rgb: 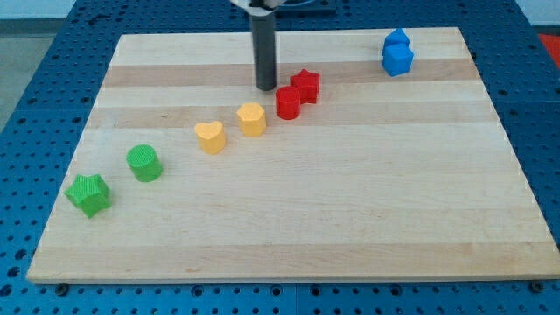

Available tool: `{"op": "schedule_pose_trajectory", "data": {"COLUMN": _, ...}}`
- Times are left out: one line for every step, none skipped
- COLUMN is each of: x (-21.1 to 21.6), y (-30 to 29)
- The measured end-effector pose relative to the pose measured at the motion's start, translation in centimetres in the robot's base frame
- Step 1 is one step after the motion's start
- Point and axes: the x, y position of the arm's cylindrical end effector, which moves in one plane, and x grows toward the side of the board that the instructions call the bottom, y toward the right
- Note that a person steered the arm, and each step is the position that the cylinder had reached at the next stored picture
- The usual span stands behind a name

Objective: Push the red circle and red star towards the right a bit

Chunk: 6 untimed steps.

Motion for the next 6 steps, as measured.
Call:
{"op": "schedule_pose_trajectory", "data": {"x": 2.2, "y": -2.0}}
{"op": "schedule_pose_trajectory", "data": {"x": 3.8, "y": -0.3}}
{"op": "schedule_pose_trajectory", "data": {"x": 2.7, "y": 3.8}}
{"op": "schedule_pose_trajectory", "data": {"x": 1.7, "y": 5.6}}
{"op": "schedule_pose_trajectory", "data": {"x": 1.6, "y": 2.4}}
{"op": "schedule_pose_trajectory", "data": {"x": 0.8, "y": 0.4}}
